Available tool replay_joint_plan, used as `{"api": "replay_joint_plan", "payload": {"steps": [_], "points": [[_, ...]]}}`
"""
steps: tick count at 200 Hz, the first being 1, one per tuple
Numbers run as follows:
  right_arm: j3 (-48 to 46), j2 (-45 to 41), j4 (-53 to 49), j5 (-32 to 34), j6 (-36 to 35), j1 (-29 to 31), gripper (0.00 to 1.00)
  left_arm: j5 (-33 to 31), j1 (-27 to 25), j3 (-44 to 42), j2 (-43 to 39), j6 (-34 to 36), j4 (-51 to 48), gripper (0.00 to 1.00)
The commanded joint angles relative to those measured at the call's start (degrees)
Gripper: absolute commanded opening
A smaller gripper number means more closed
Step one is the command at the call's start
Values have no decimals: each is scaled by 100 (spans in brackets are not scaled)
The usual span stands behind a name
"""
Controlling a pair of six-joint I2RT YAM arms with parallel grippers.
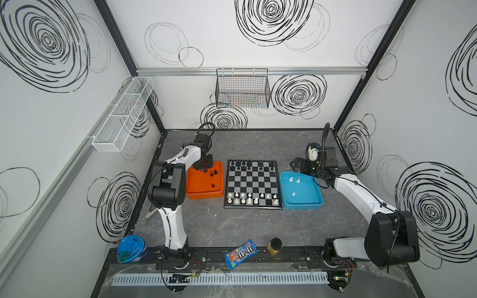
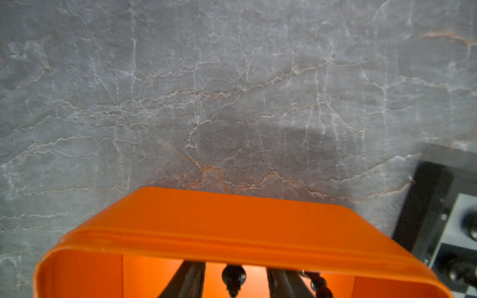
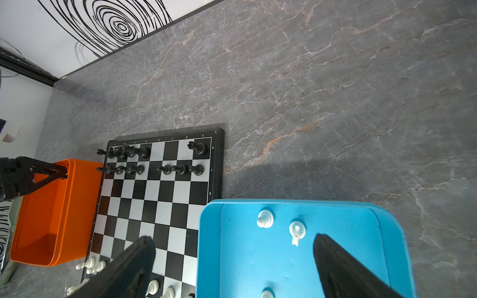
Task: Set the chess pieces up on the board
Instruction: 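Lower the left gripper into the orange tray and close on a black piece, then lift the black piece and carry it over the board's farthest row with the left gripper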
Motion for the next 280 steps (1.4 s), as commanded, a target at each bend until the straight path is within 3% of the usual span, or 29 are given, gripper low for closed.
{"api": "replay_joint_plan", "payload": {"steps": [1,178,280], "points": [[26,41,83,-95,-64,-38,100,-127,-53,99,57,-36,-84,41],[-27,-71,-90,-116,-136,-95,100,-167,-149,-18,-88,-17,-170,18],[42,-90,-145,-158,-169,-104,100,-218,-167,-54,-293,36,-295,13]]}}
